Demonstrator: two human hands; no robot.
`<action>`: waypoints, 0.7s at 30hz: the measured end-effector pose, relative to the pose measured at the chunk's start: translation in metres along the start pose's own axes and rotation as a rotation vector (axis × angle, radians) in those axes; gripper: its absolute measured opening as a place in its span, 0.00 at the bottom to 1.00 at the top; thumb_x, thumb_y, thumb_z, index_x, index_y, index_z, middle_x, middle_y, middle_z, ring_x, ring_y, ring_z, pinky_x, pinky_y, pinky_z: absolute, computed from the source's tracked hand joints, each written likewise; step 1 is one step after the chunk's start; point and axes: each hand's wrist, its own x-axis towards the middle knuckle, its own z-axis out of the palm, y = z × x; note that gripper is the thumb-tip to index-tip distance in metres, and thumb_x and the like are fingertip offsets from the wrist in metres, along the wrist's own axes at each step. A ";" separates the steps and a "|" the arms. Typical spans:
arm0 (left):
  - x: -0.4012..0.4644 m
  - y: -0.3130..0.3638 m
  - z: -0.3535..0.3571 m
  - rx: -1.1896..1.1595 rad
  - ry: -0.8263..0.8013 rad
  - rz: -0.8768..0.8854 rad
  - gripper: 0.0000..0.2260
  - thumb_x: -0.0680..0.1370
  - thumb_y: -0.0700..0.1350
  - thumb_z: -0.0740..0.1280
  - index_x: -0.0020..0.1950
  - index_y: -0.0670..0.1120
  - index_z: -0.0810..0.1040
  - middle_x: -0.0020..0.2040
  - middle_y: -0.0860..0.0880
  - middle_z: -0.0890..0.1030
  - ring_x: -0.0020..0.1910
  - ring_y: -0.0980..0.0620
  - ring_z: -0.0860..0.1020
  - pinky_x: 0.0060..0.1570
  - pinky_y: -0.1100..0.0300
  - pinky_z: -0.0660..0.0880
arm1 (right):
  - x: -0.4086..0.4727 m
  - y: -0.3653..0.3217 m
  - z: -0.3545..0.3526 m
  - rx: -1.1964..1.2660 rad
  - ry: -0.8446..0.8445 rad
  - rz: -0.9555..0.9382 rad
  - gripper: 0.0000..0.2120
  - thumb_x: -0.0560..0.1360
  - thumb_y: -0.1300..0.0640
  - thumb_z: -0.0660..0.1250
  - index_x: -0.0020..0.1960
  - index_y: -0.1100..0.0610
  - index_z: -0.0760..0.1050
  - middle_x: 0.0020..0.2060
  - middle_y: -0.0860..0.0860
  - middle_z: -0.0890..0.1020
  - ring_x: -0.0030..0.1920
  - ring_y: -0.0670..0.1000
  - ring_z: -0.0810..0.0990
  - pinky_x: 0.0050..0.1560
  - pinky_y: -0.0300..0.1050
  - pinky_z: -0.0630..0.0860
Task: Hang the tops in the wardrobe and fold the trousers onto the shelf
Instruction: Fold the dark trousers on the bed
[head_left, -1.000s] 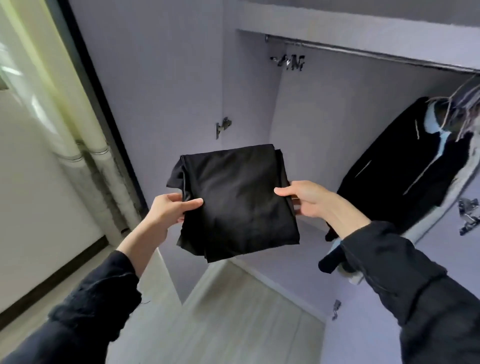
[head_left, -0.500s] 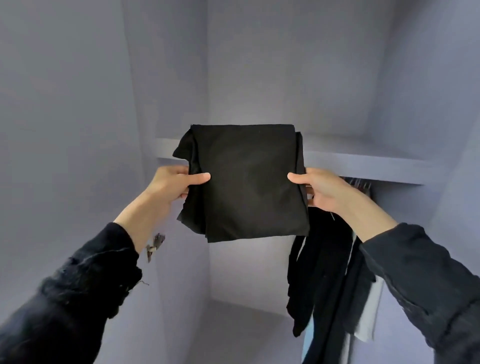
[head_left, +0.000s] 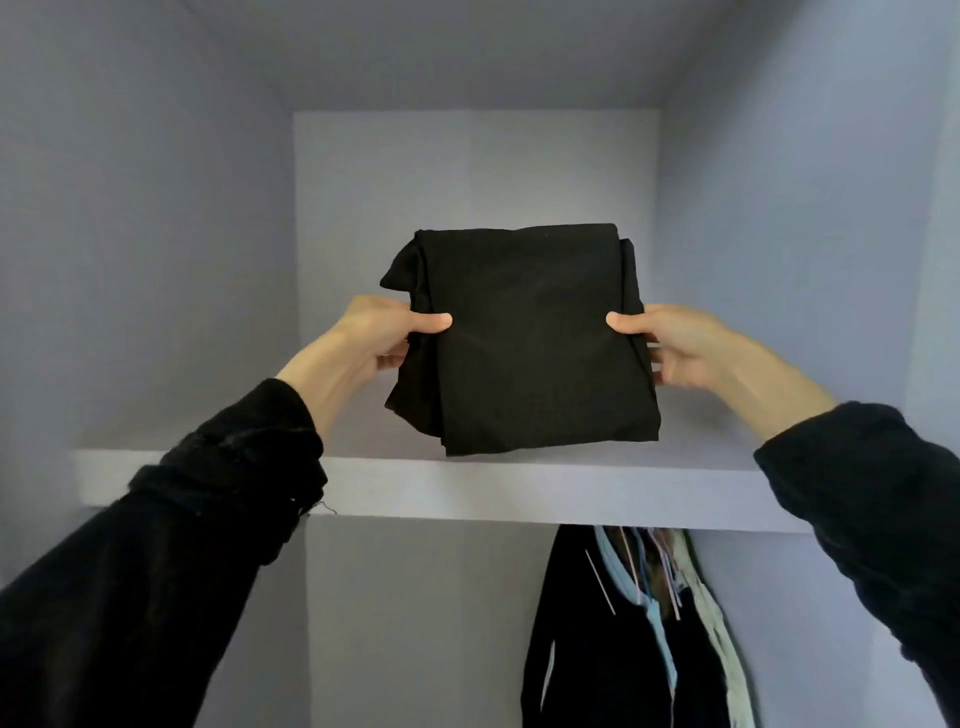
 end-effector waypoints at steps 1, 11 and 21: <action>0.019 -0.001 0.017 -0.008 -0.028 -0.002 0.09 0.71 0.42 0.74 0.47 0.44 0.77 0.38 0.52 0.77 0.33 0.56 0.74 0.31 0.66 0.70 | 0.013 0.001 -0.014 -0.005 0.030 0.003 0.06 0.76 0.58 0.67 0.52 0.54 0.76 0.46 0.49 0.79 0.46 0.50 0.78 0.42 0.47 0.75; 0.113 -0.059 0.104 0.274 -0.349 -0.228 0.16 0.72 0.46 0.73 0.56 0.42 0.74 0.47 0.47 0.78 0.48 0.49 0.76 0.47 0.57 0.74 | 0.082 0.051 -0.054 -0.464 0.264 0.251 0.12 0.76 0.57 0.68 0.56 0.64 0.73 0.52 0.59 0.78 0.51 0.58 0.77 0.54 0.51 0.75; 0.101 -0.040 0.096 0.935 -0.859 0.447 0.26 0.79 0.58 0.58 0.76 0.56 0.56 0.76 0.53 0.57 0.74 0.54 0.57 0.67 0.65 0.53 | 0.037 0.048 -0.005 -1.134 -0.007 -0.196 0.26 0.75 0.44 0.65 0.72 0.47 0.66 0.72 0.47 0.65 0.72 0.49 0.62 0.71 0.43 0.58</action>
